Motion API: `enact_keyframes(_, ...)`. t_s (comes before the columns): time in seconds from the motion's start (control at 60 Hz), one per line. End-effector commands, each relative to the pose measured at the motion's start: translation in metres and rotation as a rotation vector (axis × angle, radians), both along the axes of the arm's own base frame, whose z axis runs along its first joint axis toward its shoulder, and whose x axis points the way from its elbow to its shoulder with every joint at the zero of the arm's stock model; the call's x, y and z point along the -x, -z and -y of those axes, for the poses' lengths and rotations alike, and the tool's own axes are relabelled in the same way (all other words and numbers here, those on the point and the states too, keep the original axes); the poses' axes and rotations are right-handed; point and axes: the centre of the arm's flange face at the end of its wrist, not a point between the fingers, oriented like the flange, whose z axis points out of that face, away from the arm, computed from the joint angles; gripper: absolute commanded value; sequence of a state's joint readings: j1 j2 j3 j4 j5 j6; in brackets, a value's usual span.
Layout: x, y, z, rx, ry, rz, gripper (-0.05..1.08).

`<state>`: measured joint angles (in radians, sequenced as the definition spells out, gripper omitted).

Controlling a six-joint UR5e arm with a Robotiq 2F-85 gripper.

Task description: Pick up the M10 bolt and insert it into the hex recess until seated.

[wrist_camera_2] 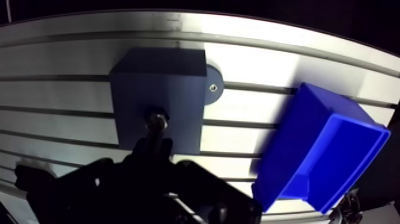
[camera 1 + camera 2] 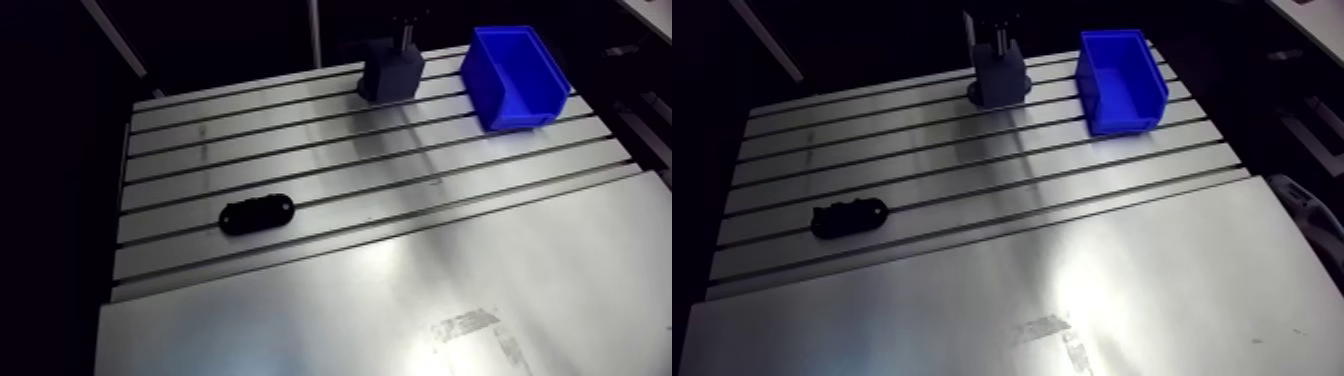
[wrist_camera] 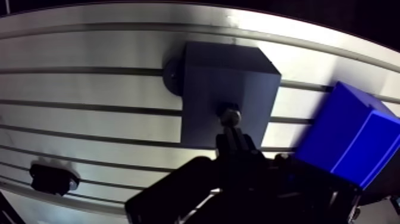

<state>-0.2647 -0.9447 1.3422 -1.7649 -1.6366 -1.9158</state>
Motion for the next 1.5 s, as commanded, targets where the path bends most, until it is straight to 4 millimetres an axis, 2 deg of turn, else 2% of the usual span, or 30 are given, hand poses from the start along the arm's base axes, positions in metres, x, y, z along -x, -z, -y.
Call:
enact_keyframes(0.017,0.0013,0.0034,0.0003,0.002,-0.003,0.003,1.08)
enact_keyframes(1.033,0.0026,0.003,0.0,0.001,-0.005,-0.002,1.08)
enact_keyframes(1.5,0.0035,0.0104,-0.0003,0.003,-0.005,0.007,1.08)
